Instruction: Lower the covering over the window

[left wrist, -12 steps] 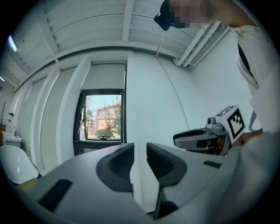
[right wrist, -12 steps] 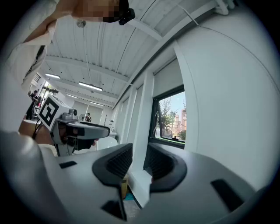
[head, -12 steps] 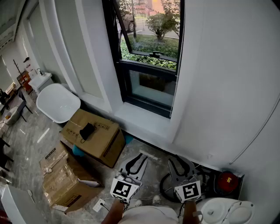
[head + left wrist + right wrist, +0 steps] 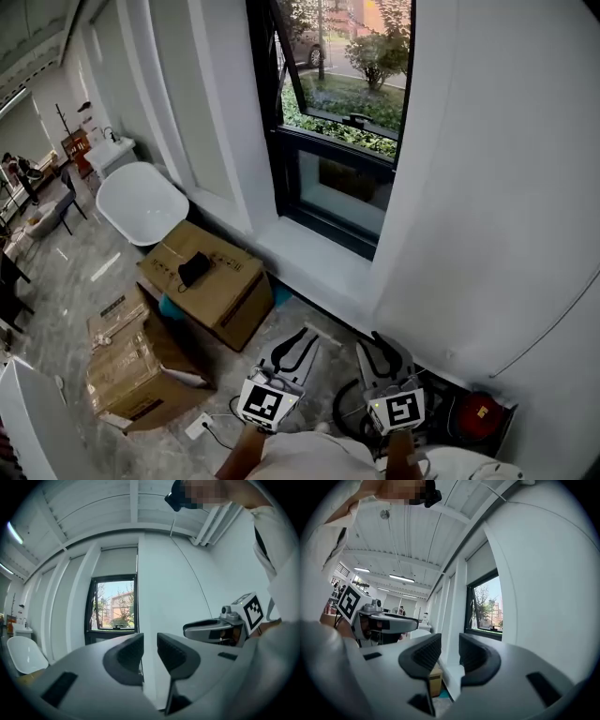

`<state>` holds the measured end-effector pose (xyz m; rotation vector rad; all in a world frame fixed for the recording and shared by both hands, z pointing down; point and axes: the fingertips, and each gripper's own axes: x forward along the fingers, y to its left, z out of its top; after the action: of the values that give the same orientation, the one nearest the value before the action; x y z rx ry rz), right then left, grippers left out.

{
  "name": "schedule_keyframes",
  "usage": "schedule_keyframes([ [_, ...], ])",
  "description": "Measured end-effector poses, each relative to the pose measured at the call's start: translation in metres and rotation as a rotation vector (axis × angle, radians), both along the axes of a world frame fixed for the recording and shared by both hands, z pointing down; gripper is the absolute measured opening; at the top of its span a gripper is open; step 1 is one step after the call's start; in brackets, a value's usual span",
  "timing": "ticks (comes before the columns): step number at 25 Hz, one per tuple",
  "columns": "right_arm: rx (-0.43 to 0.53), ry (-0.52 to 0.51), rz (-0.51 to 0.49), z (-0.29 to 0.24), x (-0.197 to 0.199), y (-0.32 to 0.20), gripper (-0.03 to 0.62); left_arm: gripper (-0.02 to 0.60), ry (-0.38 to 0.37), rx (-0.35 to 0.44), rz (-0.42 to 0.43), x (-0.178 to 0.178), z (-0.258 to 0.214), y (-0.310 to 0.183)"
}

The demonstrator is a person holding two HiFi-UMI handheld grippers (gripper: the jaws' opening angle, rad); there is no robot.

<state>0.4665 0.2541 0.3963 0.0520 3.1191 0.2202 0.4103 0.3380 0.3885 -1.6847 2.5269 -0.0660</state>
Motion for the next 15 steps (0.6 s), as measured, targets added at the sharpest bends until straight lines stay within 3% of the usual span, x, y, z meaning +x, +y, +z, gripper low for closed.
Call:
schedule_keyframes([
  [15, -0.006, 0.009, 0.006, 0.008, -0.059, -0.043, 0.115, 0.087, 0.011, -0.019, -0.029, -0.062, 0.014, -0.037],
])
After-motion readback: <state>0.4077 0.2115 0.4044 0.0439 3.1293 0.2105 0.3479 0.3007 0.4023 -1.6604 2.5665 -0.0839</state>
